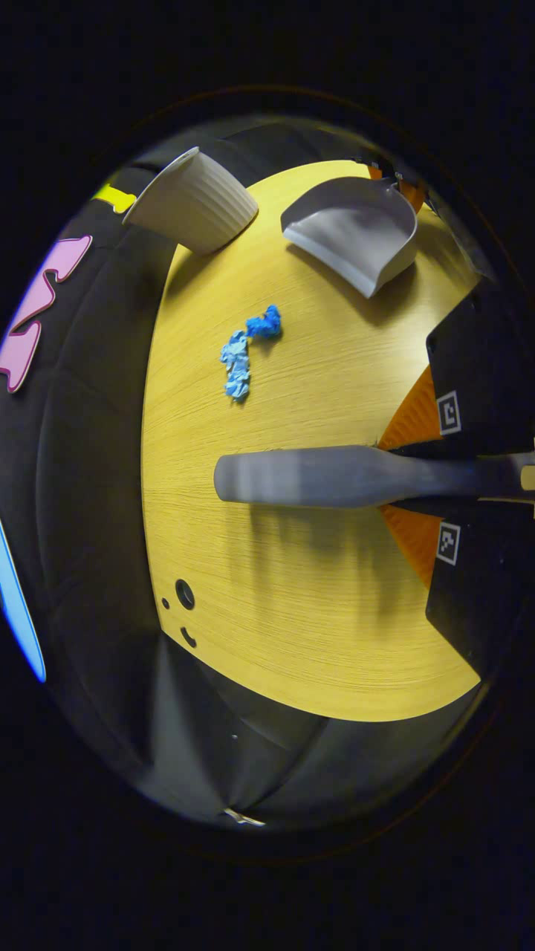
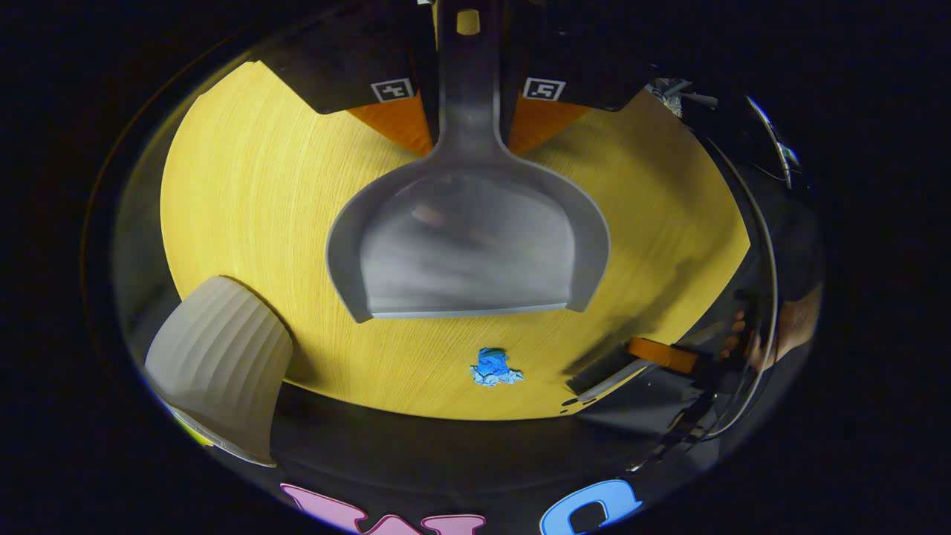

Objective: Pick up the small broom and dustpan from the desktop, sweep the trash into the dustpan with the broom, and then empty the trash into the garbage bin.

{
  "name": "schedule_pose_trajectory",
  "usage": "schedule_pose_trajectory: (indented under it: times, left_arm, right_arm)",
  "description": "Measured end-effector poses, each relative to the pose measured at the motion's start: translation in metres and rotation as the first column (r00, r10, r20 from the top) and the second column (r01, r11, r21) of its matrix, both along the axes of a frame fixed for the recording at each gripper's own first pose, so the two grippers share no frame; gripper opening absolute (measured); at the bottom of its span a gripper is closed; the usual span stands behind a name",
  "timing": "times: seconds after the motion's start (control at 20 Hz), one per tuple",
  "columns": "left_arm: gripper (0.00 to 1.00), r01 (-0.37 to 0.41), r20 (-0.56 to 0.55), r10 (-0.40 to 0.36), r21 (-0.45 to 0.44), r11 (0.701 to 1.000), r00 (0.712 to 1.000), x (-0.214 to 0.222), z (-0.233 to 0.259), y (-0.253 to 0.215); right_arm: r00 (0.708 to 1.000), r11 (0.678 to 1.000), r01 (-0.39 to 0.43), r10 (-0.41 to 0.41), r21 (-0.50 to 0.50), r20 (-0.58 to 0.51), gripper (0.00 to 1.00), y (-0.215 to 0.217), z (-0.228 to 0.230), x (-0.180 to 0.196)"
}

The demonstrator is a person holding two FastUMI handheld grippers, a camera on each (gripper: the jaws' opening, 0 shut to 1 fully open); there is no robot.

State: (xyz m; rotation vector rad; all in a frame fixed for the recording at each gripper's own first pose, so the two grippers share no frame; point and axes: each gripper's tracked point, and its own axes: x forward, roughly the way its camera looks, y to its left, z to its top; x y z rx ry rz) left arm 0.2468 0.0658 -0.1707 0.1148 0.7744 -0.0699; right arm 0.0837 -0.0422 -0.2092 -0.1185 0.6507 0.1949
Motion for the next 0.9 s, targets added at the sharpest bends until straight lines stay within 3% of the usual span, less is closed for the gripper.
schedule_pose_trajectory:
  times: [0.15, 0.2, 0.3, 0.4, 0.55, 0.6, 0.8, 0.9]
  left_arm:
    - [0.31, 0.067, -0.015, -0.066, 0.119, 0.991, 0.998, 0.046, 0.001, 0.001]
    - [0.28, 0.100, -0.021, -0.098, 0.184, 0.978, 0.995, 0.060, 0.001, 0.003]
    - [0.28, 0.154, -0.037, -0.150, 0.332, 0.931, 0.988, 0.086, 0.003, 0.003]
    - [0.28, 0.247, -0.048, -0.249, 0.403, 0.881, 0.967, 0.106, 0.006, -0.017]
    - [0.31, 0.375, -0.106, -0.376, 0.513, 0.772, 0.920, 0.125, 0.011, -0.034]
    - [0.29, 0.406, -0.117, -0.408, 0.520, 0.751, 0.905, 0.128, 0.010, -0.041]
    - [0.29, 0.518, -0.144, -0.509, 0.422, 0.744, 0.848, 0.113, 0.000, -0.078]
    - [0.29, 0.601, -0.204, -0.570, 0.387, 0.699, 0.796, 0.092, -0.010, -0.097]
  right_arm:
    - [1.000, 1.000, -0.021, 0.021, -0.022, 0.007, 0.38, -0.010, 0.006, -0.001]
    - [1.000, 0.999, -0.028, 0.028, -0.033, 0.007, 0.38, -0.015, 0.008, 0.000]
    - [0.999, 0.998, -0.044, 0.044, -0.044, 0.003, 0.38, -0.022, 0.006, 0.001]
    - [0.998, 0.997, -0.058, 0.058, -0.057, -0.003, 0.38, -0.028, 0.002, 0.005]
    - [0.996, 0.994, -0.092, 0.090, -0.065, -0.026, 0.38, -0.034, -0.005, 0.011]
    - [0.995, 0.993, -0.102, 0.100, -0.065, -0.029, 0.38, -0.035, -0.006, 0.012]
    - [0.992, 0.990, -0.127, 0.125, -0.065, -0.031, 0.38, -0.040, -0.013, 0.019]
    - [0.992, 0.989, -0.127, 0.126, -0.077, -0.018, 0.38, -0.040, -0.013, 0.020]
